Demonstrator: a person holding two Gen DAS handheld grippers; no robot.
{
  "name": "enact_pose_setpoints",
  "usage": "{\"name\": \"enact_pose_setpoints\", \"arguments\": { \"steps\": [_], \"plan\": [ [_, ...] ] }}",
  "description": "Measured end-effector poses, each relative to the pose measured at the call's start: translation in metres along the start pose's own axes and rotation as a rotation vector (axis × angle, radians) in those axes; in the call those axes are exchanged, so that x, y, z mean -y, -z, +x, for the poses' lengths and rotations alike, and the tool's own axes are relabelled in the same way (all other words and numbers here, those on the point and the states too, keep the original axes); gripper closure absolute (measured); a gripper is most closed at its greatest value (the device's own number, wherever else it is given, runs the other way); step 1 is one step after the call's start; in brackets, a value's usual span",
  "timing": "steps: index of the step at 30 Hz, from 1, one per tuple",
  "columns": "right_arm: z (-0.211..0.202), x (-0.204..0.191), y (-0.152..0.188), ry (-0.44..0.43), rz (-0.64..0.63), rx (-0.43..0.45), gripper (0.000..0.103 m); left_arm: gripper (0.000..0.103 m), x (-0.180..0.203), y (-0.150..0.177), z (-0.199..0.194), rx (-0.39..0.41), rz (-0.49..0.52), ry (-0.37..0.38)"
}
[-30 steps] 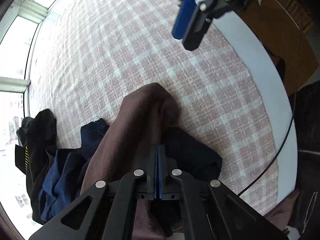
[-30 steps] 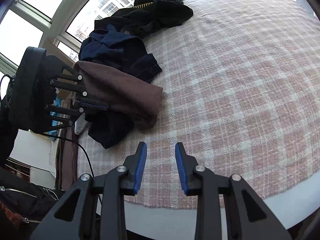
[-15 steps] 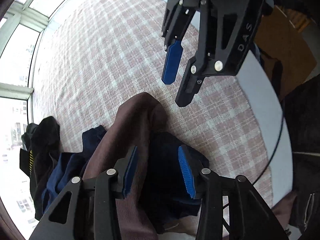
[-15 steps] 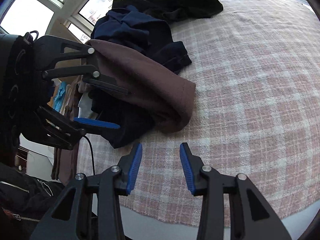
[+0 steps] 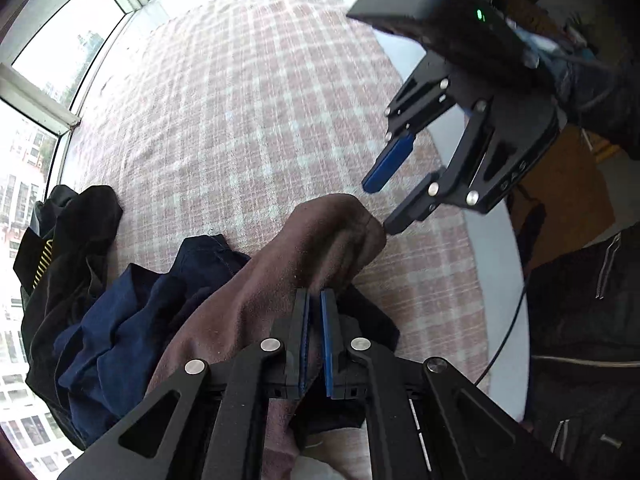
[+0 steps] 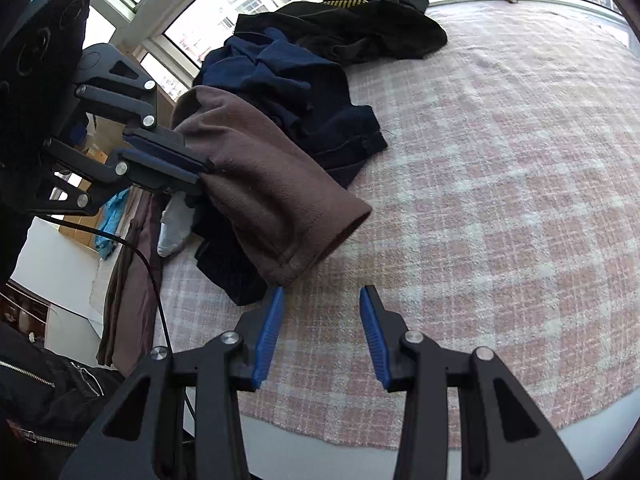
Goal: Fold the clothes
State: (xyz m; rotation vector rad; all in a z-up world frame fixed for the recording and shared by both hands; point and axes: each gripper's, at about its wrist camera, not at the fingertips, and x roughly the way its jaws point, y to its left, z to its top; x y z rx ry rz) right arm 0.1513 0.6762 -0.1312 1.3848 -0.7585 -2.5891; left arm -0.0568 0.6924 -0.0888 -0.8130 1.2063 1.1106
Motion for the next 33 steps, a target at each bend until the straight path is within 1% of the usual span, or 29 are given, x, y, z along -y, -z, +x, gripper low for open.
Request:
{"name": "enact_pose_setpoints", "arguments": {
  "steps": [3, 5, 8, 9, 11, 12, 13, 14, 15, 16, 18, 19, 21, 22, 23, 24, 25, 26, 28, 30, 32, 33],
  "plan": [
    [-0.008, -0.015, -0.004, -0.025, -0.011, 0.034, 0.064, 0.098, 0.002, 0.001, -0.019, 0.044, -0.018, 0.000],
    [-0.012, -0.022, -0.007, -0.040, -0.007, 0.055, 0.064, 0.098, 0.002, 0.003, -0.025, 0.055, -0.023, -0.009],
    [-0.021, -0.031, -0.004, 0.016, -0.033, 0.038, 0.064, 0.098, -0.005, 0.006, -0.027, 0.054, -0.048, -0.033],
    [-0.026, -0.033, -0.002, 0.017, -0.026, 0.033, 0.064, 0.098, -0.007, 0.006, -0.027, 0.053, -0.055, -0.039],
    [-0.039, -0.039, 0.003, -0.034, 0.000, 0.040, 0.064, 0.098, -0.007, 0.006, -0.030, 0.061, -0.052, -0.052],
    [-0.043, -0.046, 0.003, -0.075, -0.008, 0.051, 0.064, 0.098, -0.005, 0.005, -0.031, 0.068, -0.051, -0.041],
    [-0.046, -0.053, 0.002, -0.100, -0.015, 0.066, 0.068, 0.098, -0.004, 0.005, -0.032, 0.075, -0.050, -0.029],
    [-0.046, -0.059, -0.001, -0.106, -0.016, 0.082, 0.074, 0.098, -0.003, 0.005, -0.033, 0.082, -0.049, -0.017],
    [-0.041, -0.063, -0.006, -0.104, -0.010, 0.085, 0.084, 0.098, -0.002, 0.005, -0.034, 0.089, -0.048, -0.006],
    [-0.034, -0.061, -0.009, -0.081, 0.005, 0.084, 0.086, 0.098, 0.001, 0.006, -0.033, 0.097, -0.050, 0.026],
    [-0.016, -0.040, -0.010, 0.033, 0.060, 0.067, 0.086, 0.098, 0.009, 0.012, -0.032, 0.118, -0.054, 0.085],
    [-0.009, -0.025, -0.009, 0.073, 0.108, 0.063, 0.086, 0.098, 0.013, 0.017, -0.028, 0.124, -0.062, 0.108],
    [-0.002, 0.016, 0.003, 0.089, 0.258, 0.059, 0.085, 0.098, 0.022, 0.028, -0.016, 0.135, -0.084, 0.157],
    [0.002, 0.028, 0.010, 0.077, 0.283, 0.034, 0.084, 0.098, 0.027, 0.036, -0.001, 0.118, -0.099, 0.177],
    [0.003, 0.034, 0.015, 0.083, 0.286, 0.015, 0.084, 0.098, 0.031, 0.043, 0.015, 0.097, -0.115, 0.197],
    [0.002, 0.038, 0.020, 0.101, 0.287, 0.006, 0.084, 0.099, 0.037, 0.051, 0.029, 0.069, -0.116, 0.193],
    [0.000, 0.041, 0.022, 0.105, 0.289, 0.004, 0.082, 0.099, 0.042, 0.058, 0.043, 0.041, -0.116, 0.185],
    [-0.004, 0.043, 0.020, 0.089, 0.288, 0.023, 0.080, 0.099, 0.045, 0.063, 0.049, 0.039, -0.129, 0.191],
    [-0.013, 0.047, 0.008, 0.061, 0.267, 0.087, 0.072, 0.099, 0.049, 0.072, 0.053, 0.048, -0.151, 0.193],
    [-0.013, 0.046, -0.016, 0.069, 0.167, 0.119, 0.066, 0.099, 0.053, 0.076, 0.045, 0.061, -0.147, 0.157],
    [-0.004, 0.045, -0.043, 0.063, 0.031, 0.101, 0.065, 0.099, 0.057, 0.078, 0.034, 0.063, -0.144, 0.138],
    [0.004, 0.044, -0.057, 0.047, -0.044, 0.074, 0.062, 0.099, 0.059, 0.079, 0.029, 0.064, -0.143, 0.130]
  ]
}}
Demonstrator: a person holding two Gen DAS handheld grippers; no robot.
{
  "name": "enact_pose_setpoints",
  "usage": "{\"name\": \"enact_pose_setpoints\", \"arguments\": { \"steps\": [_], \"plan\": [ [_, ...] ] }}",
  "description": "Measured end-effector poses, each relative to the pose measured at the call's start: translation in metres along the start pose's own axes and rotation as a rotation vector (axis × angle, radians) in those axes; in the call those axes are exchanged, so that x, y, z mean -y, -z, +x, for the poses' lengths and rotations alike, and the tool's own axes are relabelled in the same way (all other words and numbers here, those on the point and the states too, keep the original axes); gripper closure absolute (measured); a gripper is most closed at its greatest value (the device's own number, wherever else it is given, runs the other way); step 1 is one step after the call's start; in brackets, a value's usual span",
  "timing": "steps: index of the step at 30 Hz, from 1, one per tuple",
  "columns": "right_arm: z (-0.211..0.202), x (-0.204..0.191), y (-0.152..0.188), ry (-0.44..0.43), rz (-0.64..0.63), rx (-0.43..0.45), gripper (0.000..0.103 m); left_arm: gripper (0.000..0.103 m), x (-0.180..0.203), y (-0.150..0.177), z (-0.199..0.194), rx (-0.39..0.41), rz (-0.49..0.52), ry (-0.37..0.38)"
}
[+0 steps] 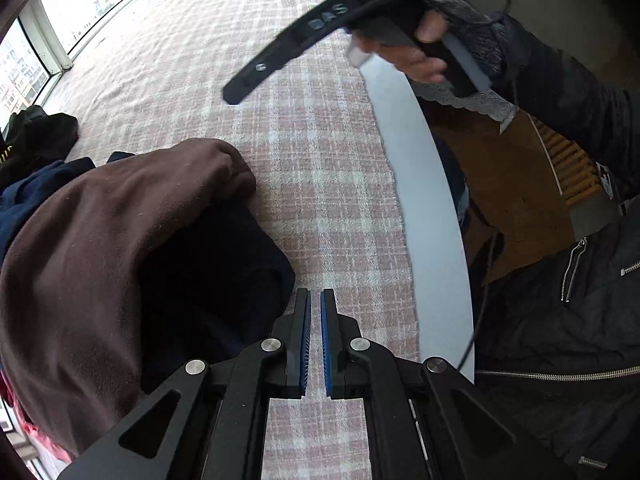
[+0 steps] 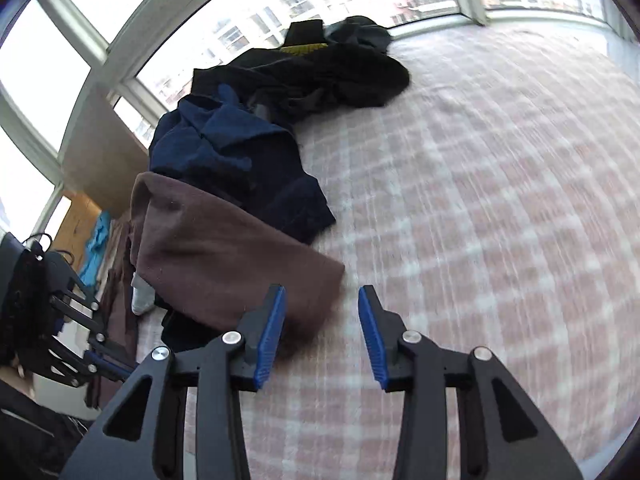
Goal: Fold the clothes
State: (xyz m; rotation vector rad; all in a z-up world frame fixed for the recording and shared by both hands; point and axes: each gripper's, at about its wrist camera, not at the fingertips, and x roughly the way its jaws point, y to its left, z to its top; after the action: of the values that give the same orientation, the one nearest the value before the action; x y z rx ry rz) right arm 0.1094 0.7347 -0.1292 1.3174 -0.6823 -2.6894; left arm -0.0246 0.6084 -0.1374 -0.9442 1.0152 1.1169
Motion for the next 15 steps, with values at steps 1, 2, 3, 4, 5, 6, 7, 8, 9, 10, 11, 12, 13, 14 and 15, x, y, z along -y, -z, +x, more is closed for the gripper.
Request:
{"name": "enact_pose_setpoints", "arguments": {
  "steps": [1, 2, 3, 4, 5, 6, 7, 8, 9, 10, 11, 12, 13, 14, 15],
  "plan": [
    [0.011, -0.002, -0.011, -0.030, -0.073, -0.044, 0.058, 0.098, 0.002, 0.003, -0.005, -0.003, 0.001, -0.011],
    [0.021, -0.003, -0.019, -0.054, -0.139, -0.091, 0.056, 0.098, 0.002, 0.009, -0.009, -0.010, -0.009, -0.021],
    [0.031, -0.004, -0.026, -0.079, -0.204, -0.137, 0.054, 0.098, 0.003, 0.014, -0.013, -0.018, -0.019, -0.030],
    [0.040, -0.006, -0.032, -0.099, -0.265, -0.180, 0.053, 0.098, 0.003, 0.020, -0.015, -0.025, -0.037, -0.037],
    [0.049, -0.008, -0.036, -0.108, -0.321, -0.211, 0.053, 0.098, 0.002, 0.028, -0.018, -0.033, -0.063, -0.042],
    [0.057, -0.010, -0.039, -0.110, -0.372, -0.233, 0.053, 0.098, 0.001, 0.037, -0.021, -0.040, -0.091, -0.043],
    [0.064, -0.012, -0.043, -0.118, -0.415, -0.254, 0.053, 0.098, 0.000, 0.046, -0.024, -0.048, -0.123, -0.048],
    [0.070, -0.013, -0.046, -0.144, -0.439, -0.275, 0.053, 0.098, -0.002, 0.056, -0.025, -0.058, -0.158, -0.053],
    [0.077, -0.013, -0.048, -0.184, -0.452, -0.297, 0.052, 0.098, -0.003, 0.065, -0.025, -0.067, -0.194, -0.058],
    [0.083, -0.013, -0.049, -0.224, -0.458, -0.326, 0.051, 0.098, -0.004, 0.072, -0.025, -0.072, -0.225, -0.057],
    [0.091, -0.012, -0.049, -0.265, -0.452, -0.365, 0.051, 0.098, -0.004, 0.080, -0.025, -0.076, -0.255, -0.056],
    [0.096, -0.012, -0.049, -0.298, -0.439, -0.395, 0.049, 0.098, -0.005, 0.087, -0.025, -0.080, -0.286, -0.055],
    [0.096, -0.010, -0.051, -0.319, -0.412, -0.408, 0.049, 0.098, -0.006, 0.090, -0.024, -0.083, -0.308, -0.063],
    [0.097, -0.008, -0.053, -0.341, -0.386, -0.421, 0.050, 0.098, -0.007, 0.093, -0.023, -0.085, -0.329, -0.072],
    [0.097, -0.006, -0.054, -0.362, -0.359, -0.434, 0.059, 0.098, -0.008, 0.096, -0.022, -0.087, -0.351, -0.080]
  ]
}}
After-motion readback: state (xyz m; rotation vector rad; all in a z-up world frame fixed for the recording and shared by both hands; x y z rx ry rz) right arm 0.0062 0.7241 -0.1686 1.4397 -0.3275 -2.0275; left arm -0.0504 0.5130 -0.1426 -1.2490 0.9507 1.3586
